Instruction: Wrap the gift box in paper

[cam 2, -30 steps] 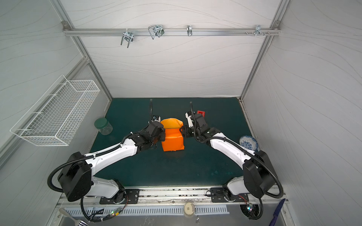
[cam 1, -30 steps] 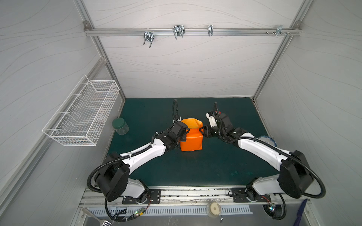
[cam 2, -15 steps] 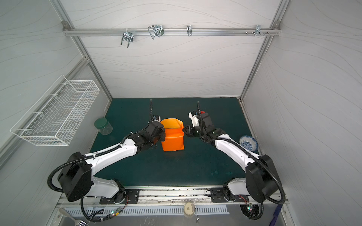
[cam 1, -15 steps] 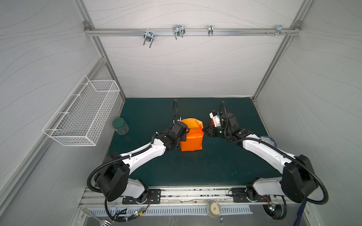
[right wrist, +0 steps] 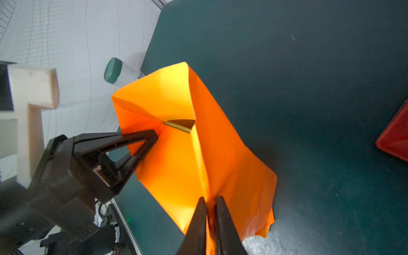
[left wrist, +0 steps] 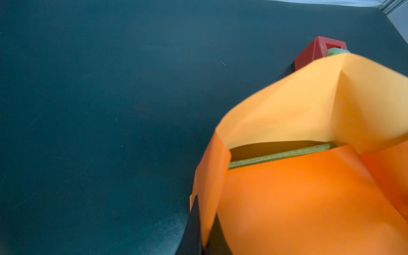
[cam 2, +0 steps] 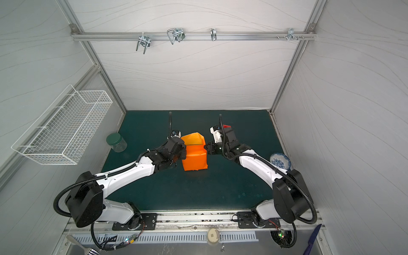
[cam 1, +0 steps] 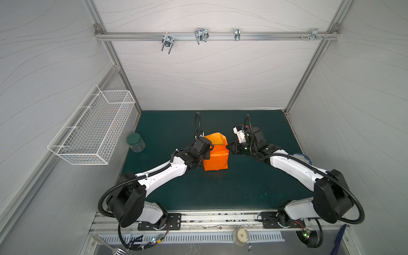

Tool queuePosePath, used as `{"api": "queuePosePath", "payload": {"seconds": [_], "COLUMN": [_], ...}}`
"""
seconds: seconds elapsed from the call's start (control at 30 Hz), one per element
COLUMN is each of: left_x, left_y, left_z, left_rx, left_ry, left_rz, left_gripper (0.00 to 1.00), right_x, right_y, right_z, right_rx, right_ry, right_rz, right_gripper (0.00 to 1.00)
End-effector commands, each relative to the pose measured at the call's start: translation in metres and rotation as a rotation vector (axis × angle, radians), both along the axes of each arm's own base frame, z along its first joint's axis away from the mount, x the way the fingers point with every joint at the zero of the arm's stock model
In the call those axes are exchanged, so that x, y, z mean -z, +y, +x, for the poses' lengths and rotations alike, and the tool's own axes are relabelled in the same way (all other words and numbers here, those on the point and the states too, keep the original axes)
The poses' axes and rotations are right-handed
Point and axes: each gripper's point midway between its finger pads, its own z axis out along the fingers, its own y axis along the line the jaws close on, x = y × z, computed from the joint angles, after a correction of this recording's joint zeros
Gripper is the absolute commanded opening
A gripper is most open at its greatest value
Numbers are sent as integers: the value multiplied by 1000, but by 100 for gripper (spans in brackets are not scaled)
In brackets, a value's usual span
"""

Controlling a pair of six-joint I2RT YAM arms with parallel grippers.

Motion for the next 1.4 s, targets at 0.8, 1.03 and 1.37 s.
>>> {"api": "queuePosePath", "payload": {"seconds": [0.8, 1.03, 1.37], "left_x": [11, 12, 13], "left_y": [-3, -3, -3], "left_z": [-7, -7, -7], "left_rx": [21, 22, 22], "left_ry": [34, 36, 36], "left_rz": [14, 16, 16], "left_gripper": [0, 0, 0], "right_x": [9, 13, 3], "right_y": [25, 24, 13], "right_z": [15, 19, 22], "right_rx": [22, 56, 133], "right_ry": [-15, -25, -65], "right_rz": [-72, -102, -83], "right_gripper": [9, 7, 3]}}
